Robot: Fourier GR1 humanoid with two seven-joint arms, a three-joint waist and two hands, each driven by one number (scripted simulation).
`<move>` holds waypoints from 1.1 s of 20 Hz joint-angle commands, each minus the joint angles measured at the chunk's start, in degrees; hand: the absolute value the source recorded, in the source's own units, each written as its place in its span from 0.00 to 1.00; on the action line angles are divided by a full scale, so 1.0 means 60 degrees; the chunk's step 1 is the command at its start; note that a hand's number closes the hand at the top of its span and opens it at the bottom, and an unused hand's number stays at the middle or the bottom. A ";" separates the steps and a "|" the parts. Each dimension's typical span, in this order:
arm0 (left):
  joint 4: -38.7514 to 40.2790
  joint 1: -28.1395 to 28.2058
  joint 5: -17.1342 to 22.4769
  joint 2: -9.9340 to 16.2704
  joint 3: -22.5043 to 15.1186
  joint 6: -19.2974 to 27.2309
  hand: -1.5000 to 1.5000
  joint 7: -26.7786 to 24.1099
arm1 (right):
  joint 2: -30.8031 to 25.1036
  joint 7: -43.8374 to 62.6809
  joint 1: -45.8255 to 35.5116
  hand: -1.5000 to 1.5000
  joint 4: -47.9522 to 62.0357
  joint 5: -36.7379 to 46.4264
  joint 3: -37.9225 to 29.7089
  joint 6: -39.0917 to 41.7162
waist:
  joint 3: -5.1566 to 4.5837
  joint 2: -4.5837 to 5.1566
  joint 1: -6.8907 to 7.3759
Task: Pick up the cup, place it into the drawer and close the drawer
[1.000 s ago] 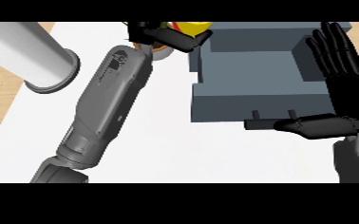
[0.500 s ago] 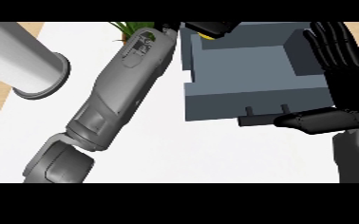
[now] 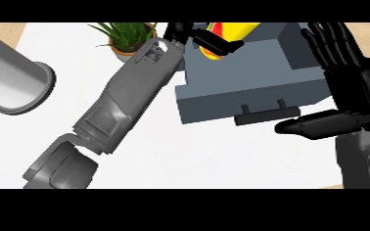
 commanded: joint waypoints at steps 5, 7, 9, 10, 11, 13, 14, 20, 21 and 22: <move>0.0078 0.0563 0.0623 0.0000 -0.0915 -0.0095 0.00 -0.0299 | -0.0025 0.0173 -0.0562 0.00 0.0055 -0.0111 0.0257 0.0209 | -0.0010 0.0131 -0.0509; -0.0037 0.0631 0.0947 0.0000 -0.0667 0.0062 0.00 -0.0786 | 0.0152 0.0084 -0.0541 0.00 0.0036 -0.0399 0.0490 0.0477 | -0.0013 0.0220 -0.0658; -0.0249 0.0827 0.1441 0.0000 -0.0518 -0.0038 0.00 -0.0898 | 0.0142 0.0222 -0.0420 0.00 -0.0075 -0.1094 0.0682 0.1121 | -0.0013 0.0157 -0.0700; -0.0448 0.0822 0.1714 0.0000 -0.0418 -0.0027 0.00 -0.1026 | 0.0334 0.0281 -0.0714 0.00 0.0045 -0.1144 0.1015 0.1206 | -0.0022 0.0182 -0.0633; -0.0502 0.0783 0.1806 0.0000 -0.0427 -0.0138 0.00 -0.1216 | 0.0273 0.0313 -0.0696 1.00 0.0057 -0.1490 0.1008 0.1503 | -0.0017 0.0189 -0.0669; -0.0931 0.0704 0.2290 0.0000 -0.0368 -0.0370 0.00 -0.1465 | 0.0264 0.0229 -0.0863 1.00 0.0206 -0.1539 0.1515 0.2036 | -0.0021 0.0170 -0.0588; -0.0937 0.0800 0.2465 0.0000 -0.0290 -0.0457 0.00 -0.1664 | 0.0301 0.0510 -0.0889 1.00 -0.0105 -0.1894 0.1733 0.2266 | -0.0030 0.0118 -0.0614; -0.1022 0.0370 0.3150 0.0000 -0.0025 0.0250 0.00 -0.2207 | -0.1324 0.1345 -0.0402 1.00 0.0109 -0.1472 0.2570 0.4105 | -0.0023 -0.0063 -0.0064; -0.0965 0.0615 0.3175 0.0000 -0.0169 0.0470 0.00 -0.2417 | -0.1546 0.1353 -0.0194 1.00 0.0111 -0.1128 0.2733 0.4292 | -0.0018 -0.0078 -0.0016; -0.0832 0.0639 0.3216 0.0000 -0.0017 0.0268 0.00 -0.2730 | -0.1817 0.1349 -0.0298 1.00 0.0252 -0.1043 0.2578 0.4449 | -0.0021 -0.0025 0.0143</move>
